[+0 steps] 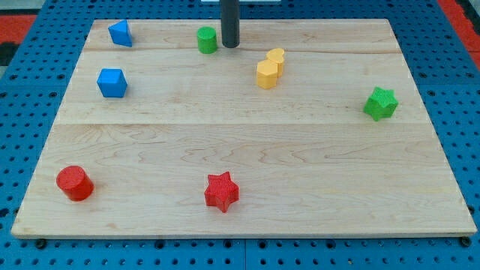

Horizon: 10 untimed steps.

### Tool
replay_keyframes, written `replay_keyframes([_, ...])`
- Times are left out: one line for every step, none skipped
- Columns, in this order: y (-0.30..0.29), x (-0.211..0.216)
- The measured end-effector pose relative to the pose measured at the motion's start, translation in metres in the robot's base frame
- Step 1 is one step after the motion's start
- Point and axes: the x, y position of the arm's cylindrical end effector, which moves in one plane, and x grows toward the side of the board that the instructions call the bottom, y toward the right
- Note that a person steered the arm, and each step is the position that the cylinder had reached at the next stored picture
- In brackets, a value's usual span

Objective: Move the blue triangle slightly towards the top left of the board

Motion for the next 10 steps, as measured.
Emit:
replay_keyframes([0.016,-0.003])
replay_keyframes([0.026,-0.036])
replay_keyframes([0.007,-0.024])
replay_keyframes([-0.007,0.014])
replay_keyframes([-0.012,0.005])
replay_keyframes([-0.014,-0.023])
replay_keyframes([-0.077,-0.055])
replay_keyframes([-0.138,-0.063])
replay_keyframes([-0.17,-0.045])
replay_keyframes([-0.193,-0.041])
